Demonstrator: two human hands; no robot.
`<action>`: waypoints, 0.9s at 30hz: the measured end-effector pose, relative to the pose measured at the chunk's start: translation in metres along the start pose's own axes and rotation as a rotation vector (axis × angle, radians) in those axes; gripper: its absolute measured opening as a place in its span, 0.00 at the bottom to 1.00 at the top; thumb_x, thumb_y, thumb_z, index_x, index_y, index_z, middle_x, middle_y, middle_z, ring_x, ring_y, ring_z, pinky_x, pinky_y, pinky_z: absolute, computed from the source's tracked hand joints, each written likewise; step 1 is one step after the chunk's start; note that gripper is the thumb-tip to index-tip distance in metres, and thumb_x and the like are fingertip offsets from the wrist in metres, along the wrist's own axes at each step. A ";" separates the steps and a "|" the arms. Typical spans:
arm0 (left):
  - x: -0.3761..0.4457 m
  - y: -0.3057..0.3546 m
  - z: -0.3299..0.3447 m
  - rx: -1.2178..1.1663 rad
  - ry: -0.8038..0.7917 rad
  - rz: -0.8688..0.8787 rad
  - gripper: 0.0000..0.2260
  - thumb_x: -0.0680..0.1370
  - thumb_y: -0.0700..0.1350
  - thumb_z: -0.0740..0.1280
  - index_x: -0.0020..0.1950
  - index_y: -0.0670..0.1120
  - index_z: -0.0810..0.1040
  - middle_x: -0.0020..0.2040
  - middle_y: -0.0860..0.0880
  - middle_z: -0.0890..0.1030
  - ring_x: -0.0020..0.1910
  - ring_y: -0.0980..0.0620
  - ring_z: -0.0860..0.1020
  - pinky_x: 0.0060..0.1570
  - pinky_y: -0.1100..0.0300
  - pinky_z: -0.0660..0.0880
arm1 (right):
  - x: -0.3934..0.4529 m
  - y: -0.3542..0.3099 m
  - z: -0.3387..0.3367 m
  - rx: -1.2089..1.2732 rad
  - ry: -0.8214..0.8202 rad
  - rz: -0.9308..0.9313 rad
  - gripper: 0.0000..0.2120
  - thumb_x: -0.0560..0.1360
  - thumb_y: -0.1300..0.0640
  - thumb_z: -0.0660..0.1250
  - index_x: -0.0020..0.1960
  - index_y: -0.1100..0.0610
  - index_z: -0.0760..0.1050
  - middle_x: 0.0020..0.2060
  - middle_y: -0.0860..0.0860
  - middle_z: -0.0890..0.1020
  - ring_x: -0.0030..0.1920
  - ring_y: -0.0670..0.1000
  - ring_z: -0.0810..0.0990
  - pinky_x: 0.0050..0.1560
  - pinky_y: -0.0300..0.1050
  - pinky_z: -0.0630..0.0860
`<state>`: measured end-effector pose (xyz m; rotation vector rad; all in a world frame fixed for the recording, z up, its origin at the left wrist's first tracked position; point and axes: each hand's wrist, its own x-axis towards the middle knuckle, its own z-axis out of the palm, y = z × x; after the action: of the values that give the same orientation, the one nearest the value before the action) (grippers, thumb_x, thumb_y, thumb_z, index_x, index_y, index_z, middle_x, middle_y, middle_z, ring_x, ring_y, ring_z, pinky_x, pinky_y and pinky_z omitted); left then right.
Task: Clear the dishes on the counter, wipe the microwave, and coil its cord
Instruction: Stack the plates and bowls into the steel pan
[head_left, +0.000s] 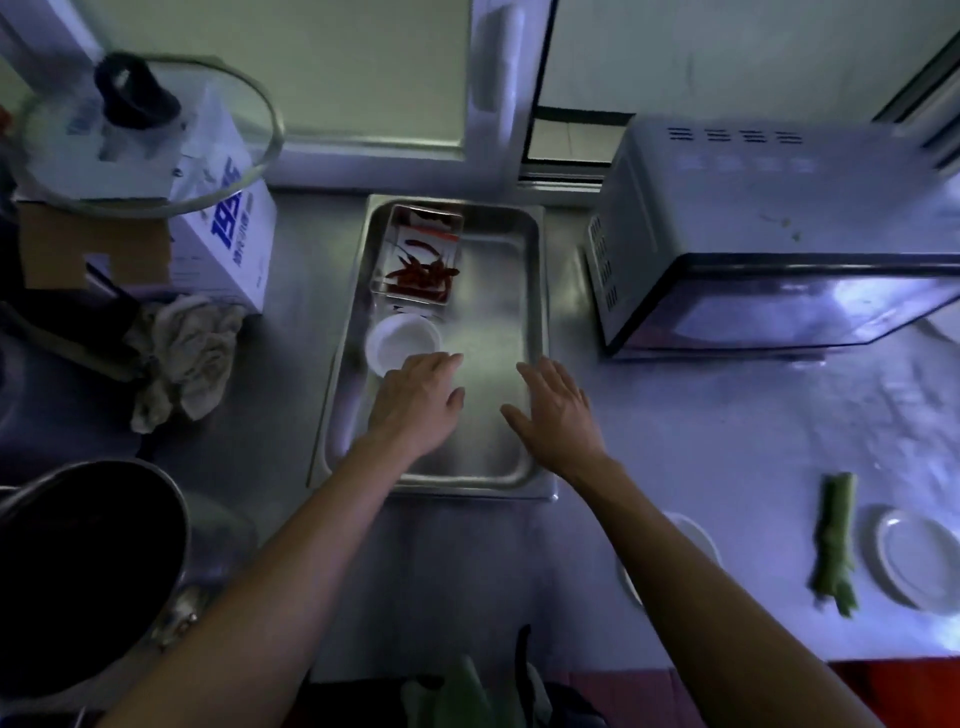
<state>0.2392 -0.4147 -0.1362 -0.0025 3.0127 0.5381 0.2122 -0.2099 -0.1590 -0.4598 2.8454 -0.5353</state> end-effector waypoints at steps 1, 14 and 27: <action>-0.003 0.012 0.005 0.003 -0.015 0.022 0.21 0.80 0.50 0.63 0.73 0.49 0.68 0.69 0.49 0.75 0.66 0.45 0.73 0.57 0.44 0.76 | -0.013 0.010 -0.004 0.012 0.009 0.020 0.31 0.80 0.41 0.62 0.79 0.50 0.59 0.80 0.55 0.57 0.80 0.56 0.54 0.77 0.54 0.56; -0.091 0.187 0.081 0.043 -0.089 0.278 0.24 0.80 0.50 0.64 0.75 0.47 0.68 0.72 0.47 0.73 0.71 0.46 0.69 0.64 0.48 0.71 | -0.210 0.141 -0.032 0.077 0.114 0.244 0.29 0.80 0.44 0.62 0.78 0.49 0.59 0.80 0.53 0.56 0.80 0.55 0.52 0.76 0.54 0.55; -0.155 0.273 0.137 0.173 -0.221 0.385 0.28 0.77 0.56 0.65 0.76 0.51 0.65 0.75 0.51 0.65 0.73 0.47 0.63 0.62 0.48 0.71 | -0.330 0.205 -0.026 0.120 0.067 0.412 0.31 0.80 0.44 0.62 0.79 0.49 0.57 0.80 0.53 0.55 0.80 0.55 0.50 0.76 0.55 0.55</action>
<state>0.4001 -0.1131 -0.1578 0.6147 2.8350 0.2766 0.4579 0.0912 -0.1658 0.1674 2.8316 -0.6402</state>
